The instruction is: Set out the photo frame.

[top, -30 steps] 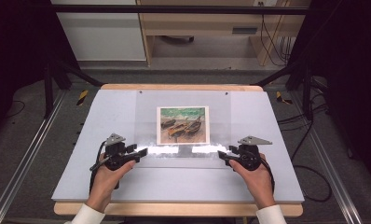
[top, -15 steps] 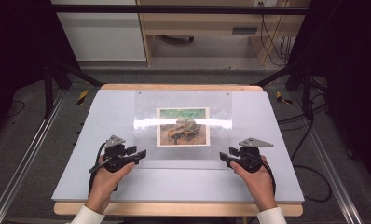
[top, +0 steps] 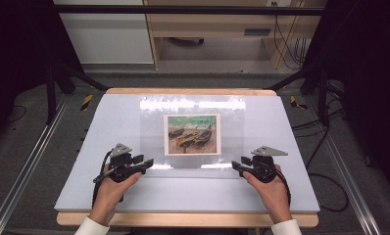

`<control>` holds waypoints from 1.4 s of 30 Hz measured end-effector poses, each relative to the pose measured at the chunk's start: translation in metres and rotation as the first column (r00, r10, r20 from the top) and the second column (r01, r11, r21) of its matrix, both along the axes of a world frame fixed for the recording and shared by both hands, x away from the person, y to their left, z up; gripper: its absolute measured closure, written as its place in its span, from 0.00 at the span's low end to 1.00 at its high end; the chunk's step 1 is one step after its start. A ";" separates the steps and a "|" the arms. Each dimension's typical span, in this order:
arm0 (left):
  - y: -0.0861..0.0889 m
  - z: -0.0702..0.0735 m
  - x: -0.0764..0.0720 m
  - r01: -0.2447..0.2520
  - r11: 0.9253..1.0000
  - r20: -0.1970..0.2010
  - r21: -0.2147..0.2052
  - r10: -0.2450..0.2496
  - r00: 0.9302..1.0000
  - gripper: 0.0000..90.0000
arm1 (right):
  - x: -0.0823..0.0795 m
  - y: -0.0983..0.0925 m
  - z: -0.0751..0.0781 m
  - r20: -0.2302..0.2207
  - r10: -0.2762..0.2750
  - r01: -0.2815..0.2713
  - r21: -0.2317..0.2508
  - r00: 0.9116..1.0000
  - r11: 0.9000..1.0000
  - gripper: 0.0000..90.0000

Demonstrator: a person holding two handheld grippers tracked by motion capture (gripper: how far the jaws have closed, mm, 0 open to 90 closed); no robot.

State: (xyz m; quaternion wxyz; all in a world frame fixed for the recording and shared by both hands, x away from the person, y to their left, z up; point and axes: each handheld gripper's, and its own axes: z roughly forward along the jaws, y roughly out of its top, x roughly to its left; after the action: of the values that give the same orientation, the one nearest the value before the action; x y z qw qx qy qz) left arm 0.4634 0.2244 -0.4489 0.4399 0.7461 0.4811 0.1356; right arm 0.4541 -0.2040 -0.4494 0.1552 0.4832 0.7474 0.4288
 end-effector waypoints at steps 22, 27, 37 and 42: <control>0.000 -0.001 -0.004 0.005 1.000 -0.005 0.029 -0.005 1.000 0.58 | -0.004 -0.001 -0.001 -0.008 0.007 -0.007 -0.015 1.000 1.000 0.65; -0.001 -0.001 -0.006 0.004 0.999 -0.006 0.035 -0.004 1.000 0.59 | -0.005 -0.001 -0.001 -0.007 0.007 -0.007 -0.024 1.000 1.000 0.66; -0.001 -0.002 -0.008 0.002 0.999 -0.007 0.049 -0.002 1.000 0.59 | -0.007 -0.001 -0.001 -0.007 0.012 -0.013 -0.038 1.000 0.999 0.68; -0.002 -0.002 -0.009 0.003 0.999 -0.009 0.054 -0.003 1.000 0.60 | -0.009 -0.001 -0.001 -0.014 0.010 -0.010 -0.046 1.000 0.999 0.69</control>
State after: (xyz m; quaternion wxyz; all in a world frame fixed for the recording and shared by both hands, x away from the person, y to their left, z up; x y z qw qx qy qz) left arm 0.4541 0.2225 -0.4510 0.4174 0.7591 0.4780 0.1446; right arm 0.4452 -0.2047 -0.4508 0.1590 0.4787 0.7606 0.4088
